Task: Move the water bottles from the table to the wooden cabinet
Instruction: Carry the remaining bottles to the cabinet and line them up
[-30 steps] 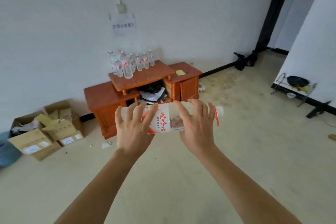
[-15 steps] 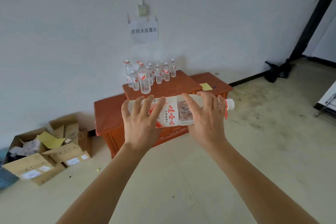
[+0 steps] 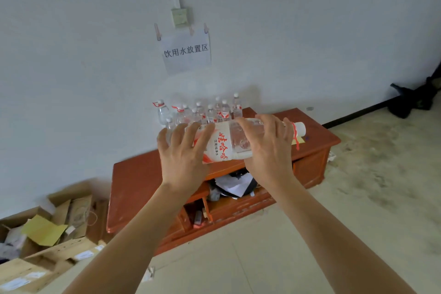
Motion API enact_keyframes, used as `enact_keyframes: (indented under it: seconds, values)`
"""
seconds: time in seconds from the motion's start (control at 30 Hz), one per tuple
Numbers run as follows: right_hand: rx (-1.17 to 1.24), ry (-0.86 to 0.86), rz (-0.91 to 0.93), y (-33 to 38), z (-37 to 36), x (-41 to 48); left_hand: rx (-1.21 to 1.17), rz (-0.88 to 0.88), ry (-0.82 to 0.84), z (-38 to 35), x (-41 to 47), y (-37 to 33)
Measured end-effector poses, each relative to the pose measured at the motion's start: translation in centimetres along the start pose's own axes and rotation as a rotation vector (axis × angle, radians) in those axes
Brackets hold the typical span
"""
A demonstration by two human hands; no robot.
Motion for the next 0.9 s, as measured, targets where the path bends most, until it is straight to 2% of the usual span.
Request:
enact_keyframes:
  seconds: [0.33,0.6,0.9]
  values:
    - [-0.002,0.181,0.088,-3.5,-15.9,14.3,-0.07,0.119,0.071,-17.5,9.2,6.0]
    - [-0.129,0.455,0.093,-5.6,-30.3,24.1,-0.323,0.204,0.293,-35.0,14.9,11.4]
    - [-0.115,0.721,0.018,-10.6,-41.9,28.7,-0.362,0.161,0.522,-48.2,18.9,13.2]
Point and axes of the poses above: each hand's wrist, its own x-axis towards the middle knuckle, its own z-axis out of the back of the hand, y = z × x, the point moved 3 cm from there along x, towards the middle knuckle, and after that the axes turned 5 degrees about y, right-handed, at the moved point
